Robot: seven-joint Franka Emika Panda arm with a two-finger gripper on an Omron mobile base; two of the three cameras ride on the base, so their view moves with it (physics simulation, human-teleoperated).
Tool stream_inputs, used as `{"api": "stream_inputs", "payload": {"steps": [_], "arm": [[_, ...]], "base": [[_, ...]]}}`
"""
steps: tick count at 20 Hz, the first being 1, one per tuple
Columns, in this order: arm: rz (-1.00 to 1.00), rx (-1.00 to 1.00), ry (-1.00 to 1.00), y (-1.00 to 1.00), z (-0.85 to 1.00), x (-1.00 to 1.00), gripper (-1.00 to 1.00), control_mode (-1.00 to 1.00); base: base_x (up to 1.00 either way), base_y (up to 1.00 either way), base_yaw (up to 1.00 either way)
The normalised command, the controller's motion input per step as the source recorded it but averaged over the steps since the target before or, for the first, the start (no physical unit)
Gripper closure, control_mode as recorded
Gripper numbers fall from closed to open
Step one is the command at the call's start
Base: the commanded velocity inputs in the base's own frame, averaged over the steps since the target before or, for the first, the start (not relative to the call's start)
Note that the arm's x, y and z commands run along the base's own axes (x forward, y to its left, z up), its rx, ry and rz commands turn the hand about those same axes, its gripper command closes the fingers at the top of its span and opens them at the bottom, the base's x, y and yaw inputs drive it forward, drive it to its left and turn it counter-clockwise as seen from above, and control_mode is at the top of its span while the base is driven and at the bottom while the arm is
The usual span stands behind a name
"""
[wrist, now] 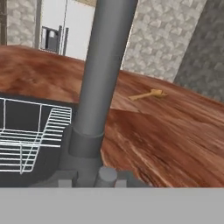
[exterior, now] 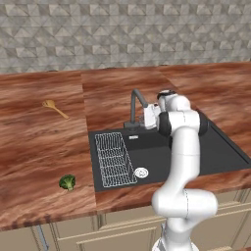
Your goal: Turn on the sink faucet. Then move the broccoli from the counter to the sink. Turn off the sink. Move the vegetable from the sink to the pot next to the stove. Finally move the pot to the front right burner.
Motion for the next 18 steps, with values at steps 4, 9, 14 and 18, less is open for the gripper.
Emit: {"api": "stream_inputs", "payload": {"steps": [4, 9, 14, 18], "arm": [[-0.25, 0.01, -0.03, 0.06, 0.00, 0.00, 1.00, -1.00], [-0.25, 0.01, -0.07, 0.01, 0.00, 0.00, 1.00, -1.00], [-0.20, 0.04, -0.08, 0.00, -0.01, 0.00, 1.00, -1.00], [-0.17, 0.01, -0.01, 0.00, 0.00, 0.00, 1.00, -1.00]], "base": [[0.00, 0.00, 0.00], [0.00, 0.00, 0.00], [0.00, 0.00, 0.00], [0.00, 0.00, 0.00]]}}
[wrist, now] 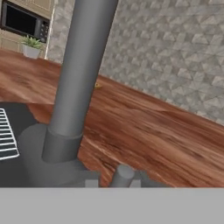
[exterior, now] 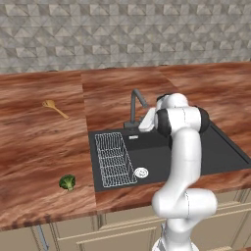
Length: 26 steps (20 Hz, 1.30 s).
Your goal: Turn on the sink faucet. Then move the broccoli from the counter to the sink. Turn off the sink. Move the vegetable from the sink to the pot next to the stove. Finally move the pot to the front right burner.
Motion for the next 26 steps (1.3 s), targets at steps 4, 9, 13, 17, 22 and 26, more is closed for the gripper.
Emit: {"api": "stream_inputs", "payload": {"steps": [4, 9, 13, 17, 22, 26], "arm": [[0.00, 0.00, 0.05, -0.08, -0.03, 0.10, 1.00, -1.00], [0.00, 0.04, 0.03, -0.15, -0.17, 0.20, 1.00, -1.00], [-0.01, 0.05, 0.00, -0.35, -0.28, 0.09, 1.00, -1.00], [-0.03, 0.06, 0.00, -0.49, -0.48, 0.00, 1.00, -1.00], [-0.05, 0.08, 0.00, -0.61, -0.64, 0.00, 1.00, -1.00], [-0.04, 0.06, 0.02, -0.70, -0.73, -0.02, 1.00, -1.00]], "base": [[0.00, 0.00, 0.00], [0.00, 0.00, 0.00], [0.00, 0.00, 0.00], [0.00, 0.00, 0.00], [0.00, 0.00, 0.00], [0.00, 0.00, 0.00]]}}
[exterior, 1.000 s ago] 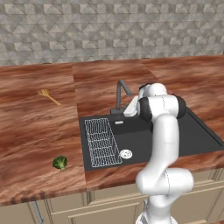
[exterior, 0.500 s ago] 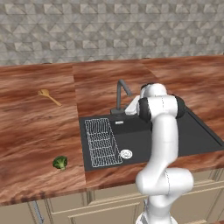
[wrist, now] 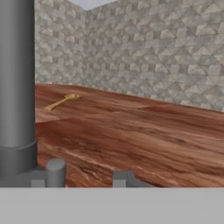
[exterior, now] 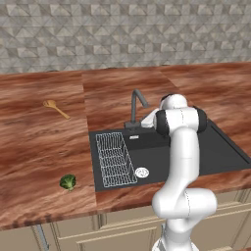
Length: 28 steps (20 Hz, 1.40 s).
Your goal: Turn on the sink faucet. Then move the broccoli from the counter to the sink. Turn off the sink. Move the vegetable from the sink to the pot next to the stove. Finally move the pot to the front right burner.
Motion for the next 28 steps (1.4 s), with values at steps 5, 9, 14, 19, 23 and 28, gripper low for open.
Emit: {"api": "stream_inputs", "payload": {"steps": [5, 9, 14, 19, 23, 28], "arm": [[-0.06, 0.08, 0.12, -0.76, -0.87, -0.07, 1.00, -1.00], [-0.07, 0.09, 0.18, -0.82, -0.90, -0.05, 1.00, -1.00], [-0.06, 0.09, 0.22, -0.83, -0.84, 0.00, 1.00, -1.00], [-0.08, 0.02, 0.22, -0.71, -0.68, -0.01, 1.00, -1.00], [-0.15, 0.00, 0.18, -0.50, -0.16, -0.24, 1.00, -1.00], [-0.10, -0.04, 0.07, -0.16, 0.08, -0.34, 1.00, -1.00]], "base": [[0.00, 0.00, 0.00], [0.00, 0.00, 0.00], [0.00, 0.00, 0.00], [0.00, 0.00, 0.00], [0.00, 0.00, 0.00], [0.00, 0.00, 0.00]]}}
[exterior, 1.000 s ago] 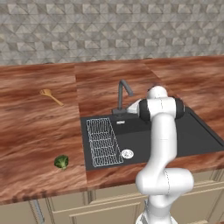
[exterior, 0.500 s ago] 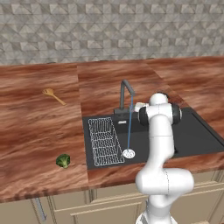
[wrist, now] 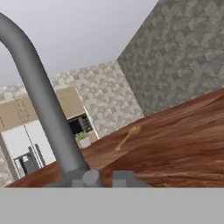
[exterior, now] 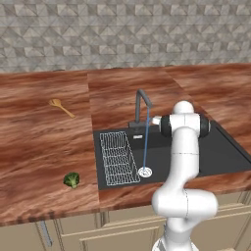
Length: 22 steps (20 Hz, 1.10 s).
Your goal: Turn on the sink faucet. Then move the broccoli from the counter to the sink. Turn off the sink. Move the vegetable from the sink to the pot next to the stove. Finally move the pot to the front right burner.
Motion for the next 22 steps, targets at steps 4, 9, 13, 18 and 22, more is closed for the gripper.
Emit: {"api": "stream_inputs", "payload": {"steps": [4, 9, 13, 18, 22], "arm": [[-0.03, -0.06, 0.00, 0.00, 0.28, -0.35, 1.00, -1.00], [-0.02, -0.02, 0.00, 0.00, 0.04, -0.05, -1.00, -1.00], [-0.02, -0.04, 0.00, -0.01, 0.36, -0.08, -1.00, -1.00], [-0.02, -0.04, 0.00, -0.26, 0.63, -0.11, -1.00, -1.00], [-0.04, -0.05, 0.00, -0.29, 0.68, -0.12, -1.00, -1.00]], "base": [[0.00, 0.00, 0.00], [0.00, 0.00, 0.00], [0.00, 0.00, 0.00], [0.00, 0.00, 0.00], [0.00, 0.00, 0.00]]}}
